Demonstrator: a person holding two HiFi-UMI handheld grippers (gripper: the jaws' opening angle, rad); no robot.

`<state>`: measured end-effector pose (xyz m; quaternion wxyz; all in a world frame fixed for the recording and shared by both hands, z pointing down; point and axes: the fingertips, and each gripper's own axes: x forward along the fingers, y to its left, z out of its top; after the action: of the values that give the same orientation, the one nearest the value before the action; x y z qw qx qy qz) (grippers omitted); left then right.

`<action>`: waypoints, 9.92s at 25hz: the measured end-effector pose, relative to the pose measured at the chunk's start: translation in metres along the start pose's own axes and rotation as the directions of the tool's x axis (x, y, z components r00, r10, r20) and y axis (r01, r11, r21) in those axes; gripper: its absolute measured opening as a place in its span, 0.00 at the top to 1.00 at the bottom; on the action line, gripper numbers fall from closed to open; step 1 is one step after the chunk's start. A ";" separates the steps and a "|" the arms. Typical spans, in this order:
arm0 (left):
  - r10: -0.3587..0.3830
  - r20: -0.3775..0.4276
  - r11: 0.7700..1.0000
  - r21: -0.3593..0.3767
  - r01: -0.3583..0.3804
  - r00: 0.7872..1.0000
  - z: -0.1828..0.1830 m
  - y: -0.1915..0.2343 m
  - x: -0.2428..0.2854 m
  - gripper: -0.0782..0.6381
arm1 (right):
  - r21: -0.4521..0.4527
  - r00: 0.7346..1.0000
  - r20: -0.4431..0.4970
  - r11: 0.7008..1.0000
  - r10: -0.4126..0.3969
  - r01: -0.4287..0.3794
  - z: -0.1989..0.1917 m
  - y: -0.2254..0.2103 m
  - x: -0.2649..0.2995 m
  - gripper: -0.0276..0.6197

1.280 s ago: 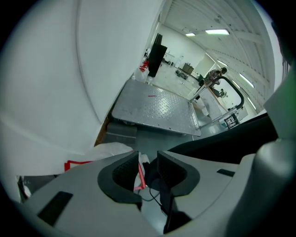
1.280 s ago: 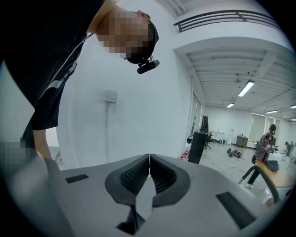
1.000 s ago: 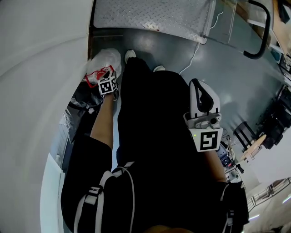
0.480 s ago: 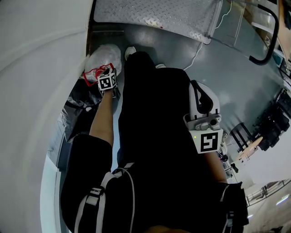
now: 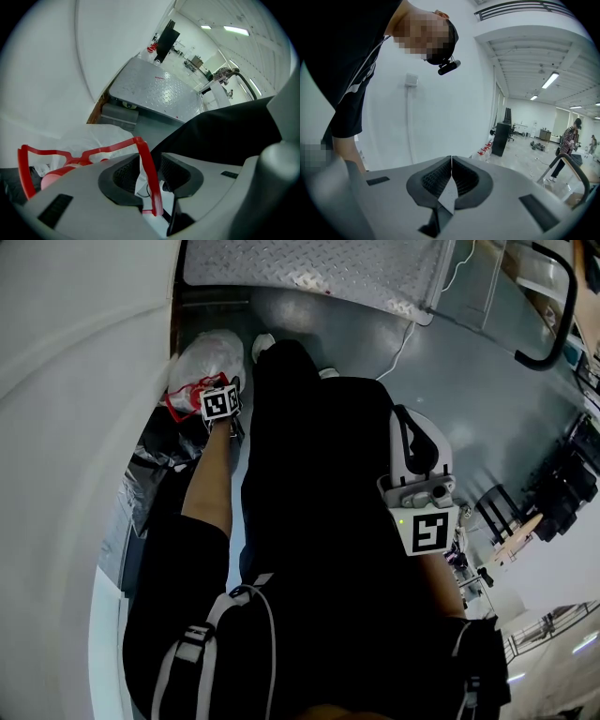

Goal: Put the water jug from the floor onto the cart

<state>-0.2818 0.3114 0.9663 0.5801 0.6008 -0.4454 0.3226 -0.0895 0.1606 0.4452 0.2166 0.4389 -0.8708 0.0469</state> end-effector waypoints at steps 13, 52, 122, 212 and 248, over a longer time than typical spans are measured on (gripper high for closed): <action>-0.070 -0.163 0.996 -0.062 0.061 0.984 -0.023 -0.007 -0.017 0.86 | 0.048 0.999 0.015 0.998 -0.035 0.035 0.010 -0.022 -0.009 0.93; -0.075 -0.097 0.977 0.191 0.092 0.992 0.057 -0.066 -0.146 0.86 | 0.203 0.932 0.260 0.958 -0.254 0.204 0.092 -0.074 -0.077 0.93; -0.091 -0.020 0.925 0.368 0.092 0.996 0.496 -0.369 -0.043 0.86 | 0.343 0.909 0.155 0.884 -0.388 0.319 0.092 -0.413 0.044 0.93; -0.602 0.486 0.725 0.664 0.180 0.634 0.502 -0.540 -0.263 0.75 | 0.297 0.909 0.278 0.927 -0.311 0.227 0.112 -0.381 0.036 0.93; -0.553 0.701 0.791 0.611 0.021 0.451 0.529 -0.529 -0.351 0.86 | 0.182 0.915 0.367 0.978 -0.165 0.103 0.156 -0.371 0.091 0.93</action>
<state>-0.0080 -0.1894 0.3695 0.1444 0.8801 -0.4520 -0.0185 0.1017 -0.1756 0.3022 0.0107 0.5143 -0.8574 0.0148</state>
